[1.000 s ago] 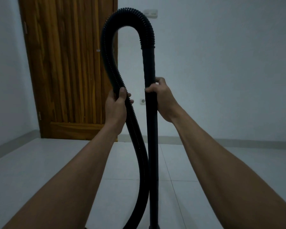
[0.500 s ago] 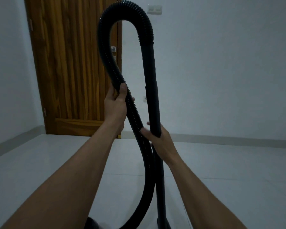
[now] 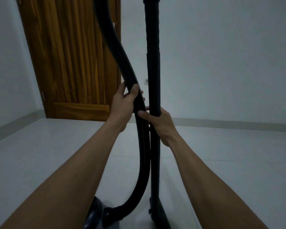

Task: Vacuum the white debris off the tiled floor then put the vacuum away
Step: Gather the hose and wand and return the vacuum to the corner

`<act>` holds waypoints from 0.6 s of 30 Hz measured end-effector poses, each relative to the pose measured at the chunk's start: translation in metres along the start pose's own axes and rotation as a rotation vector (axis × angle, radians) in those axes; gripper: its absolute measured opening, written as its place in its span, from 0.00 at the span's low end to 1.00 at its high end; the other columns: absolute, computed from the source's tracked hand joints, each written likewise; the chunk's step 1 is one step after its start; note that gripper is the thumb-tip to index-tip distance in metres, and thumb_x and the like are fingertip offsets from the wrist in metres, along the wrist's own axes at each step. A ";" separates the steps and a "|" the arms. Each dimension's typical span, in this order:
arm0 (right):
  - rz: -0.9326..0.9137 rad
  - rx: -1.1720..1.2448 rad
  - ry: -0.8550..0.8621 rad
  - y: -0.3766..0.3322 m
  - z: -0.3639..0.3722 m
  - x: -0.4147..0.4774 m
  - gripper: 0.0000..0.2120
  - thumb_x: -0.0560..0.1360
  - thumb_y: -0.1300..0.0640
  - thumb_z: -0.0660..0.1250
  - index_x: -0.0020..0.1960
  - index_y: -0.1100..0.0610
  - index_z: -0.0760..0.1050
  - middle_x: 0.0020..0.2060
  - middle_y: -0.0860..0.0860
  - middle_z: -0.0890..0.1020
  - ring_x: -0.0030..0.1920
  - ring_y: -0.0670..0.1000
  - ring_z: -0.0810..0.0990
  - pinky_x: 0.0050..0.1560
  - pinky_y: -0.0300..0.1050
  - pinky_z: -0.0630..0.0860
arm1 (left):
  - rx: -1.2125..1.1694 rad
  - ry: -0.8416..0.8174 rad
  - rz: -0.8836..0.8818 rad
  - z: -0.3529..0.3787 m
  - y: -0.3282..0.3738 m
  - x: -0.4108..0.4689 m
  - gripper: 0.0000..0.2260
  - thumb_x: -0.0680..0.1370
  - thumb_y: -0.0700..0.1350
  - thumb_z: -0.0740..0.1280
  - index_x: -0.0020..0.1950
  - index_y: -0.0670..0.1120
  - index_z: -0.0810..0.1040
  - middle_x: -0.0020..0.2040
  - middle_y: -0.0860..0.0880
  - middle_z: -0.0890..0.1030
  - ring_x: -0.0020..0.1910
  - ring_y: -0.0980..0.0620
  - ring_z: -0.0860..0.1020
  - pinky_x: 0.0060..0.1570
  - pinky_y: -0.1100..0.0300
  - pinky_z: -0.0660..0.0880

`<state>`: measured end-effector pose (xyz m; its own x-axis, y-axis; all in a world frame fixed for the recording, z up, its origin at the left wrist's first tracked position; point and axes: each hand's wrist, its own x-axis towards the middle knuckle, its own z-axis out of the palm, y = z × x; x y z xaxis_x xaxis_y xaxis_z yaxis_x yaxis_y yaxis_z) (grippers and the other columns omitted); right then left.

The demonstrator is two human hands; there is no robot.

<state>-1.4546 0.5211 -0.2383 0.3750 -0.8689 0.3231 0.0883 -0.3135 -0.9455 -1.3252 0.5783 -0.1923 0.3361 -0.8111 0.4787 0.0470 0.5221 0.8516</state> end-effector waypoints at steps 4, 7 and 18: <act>-0.101 -0.010 0.156 0.015 0.012 -0.008 0.25 0.71 0.47 0.79 0.63 0.50 0.72 0.45 0.47 0.85 0.45 0.50 0.85 0.46 0.47 0.83 | 0.028 0.025 -0.001 0.000 -0.003 0.009 0.17 0.82 0.48 0.68 0.70 0.47 0.73 0.49 0.46 0.84 0.50 0.46 0.84 0.56 0.44 0.81; -0.241 -0.129 0.278 0.035 0.021 -0.015 0.39 0.74 0.48 0.76 0.75 0.41 0.55 0.50 0.49 0.82 0.46 0.46 0.84 0.43 0.39 0.81 | 0.068 0.035 -0.010 0.002 -0.013 0.012 0.21 0.80 0.51 0.69 0.73 0.52 0.72 0.52 0.51 0.85 0.55 0.50 0.83 0.60 0.43 0.79; -0.455 -0.505 0.365 0.048 0.023 -0.011 0.52 0.72 0.55 0.77 0.76 0.30 0.42 0.63 0.37 0.74 0.54 0.37 0.78 0.51 0.33 0.77 | 0.033 -0.080 -0.017 0.001 -0.019 0.020 0.18 0.82 0.49 0.66 0.71 0.52 0.68 0.59 0.50 0.81 0.58 0.51 0.81 0.62 0.47 0.77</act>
<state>-1.4333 0.5239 -0.2881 0.0673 -0.6561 0.7517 -0.3040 -0.7311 -0.6109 -1.3203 0.5512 -0.1988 0.2589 -0.8391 0.4783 0.0205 0.4999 0.8659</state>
